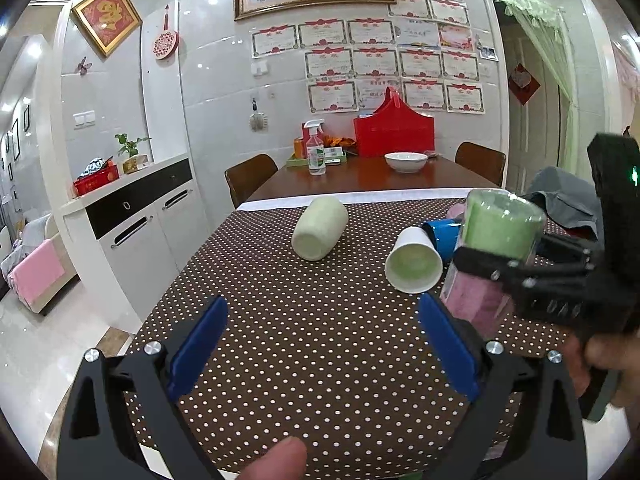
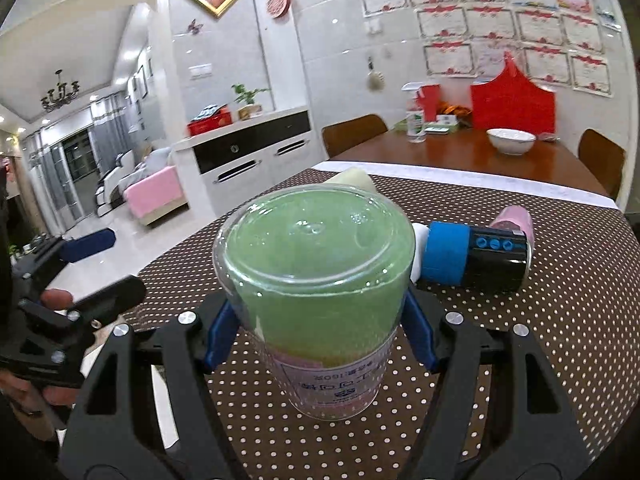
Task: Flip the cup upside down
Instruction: 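Lower the upright jar onto the tablecloth and open the right gripper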
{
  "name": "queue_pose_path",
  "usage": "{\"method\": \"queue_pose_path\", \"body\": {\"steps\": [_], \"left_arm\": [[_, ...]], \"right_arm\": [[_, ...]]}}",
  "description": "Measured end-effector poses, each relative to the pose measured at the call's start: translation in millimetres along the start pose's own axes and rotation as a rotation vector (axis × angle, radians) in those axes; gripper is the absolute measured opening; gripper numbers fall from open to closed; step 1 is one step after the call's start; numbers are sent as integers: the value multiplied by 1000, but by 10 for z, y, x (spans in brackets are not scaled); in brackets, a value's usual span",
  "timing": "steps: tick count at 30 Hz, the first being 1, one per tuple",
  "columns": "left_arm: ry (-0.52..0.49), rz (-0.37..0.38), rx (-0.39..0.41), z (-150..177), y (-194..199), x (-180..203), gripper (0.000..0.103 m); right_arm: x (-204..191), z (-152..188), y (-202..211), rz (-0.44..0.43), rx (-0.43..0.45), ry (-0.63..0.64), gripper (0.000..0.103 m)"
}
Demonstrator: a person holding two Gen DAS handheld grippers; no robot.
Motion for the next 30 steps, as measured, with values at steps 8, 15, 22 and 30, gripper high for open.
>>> {"method": "queue_pose_path", "body": {"steps": [8, 15, 22, 30], "left_arm": [[-4, -1, -15, 57, -29, 11, 94], [0, -7, -16, 61, -21, -45, 95], [-2, -4, -6, 36, 27, -27, 95], [0, -7, 20, -30, 142, 27, 95]], "right_arm": [[-90, 218, -185, 41, -68, 36, 70], [9, 251, -135, 80, -58, -2, 97], [95, 230, -55, 111, -61, -34, 97], [19, 78, 160, 72, -23, -55, 97]]}}
Point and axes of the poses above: each gripper's, at about its wrist camera, not at the fingertips, and y roughly against the way its jaws point, x to its right, z to its underside, the point moved 9 cm from there along -y, roughly the way its jaws point, and after that the axes turned 14 degrees about y, right-handed, at the moved point
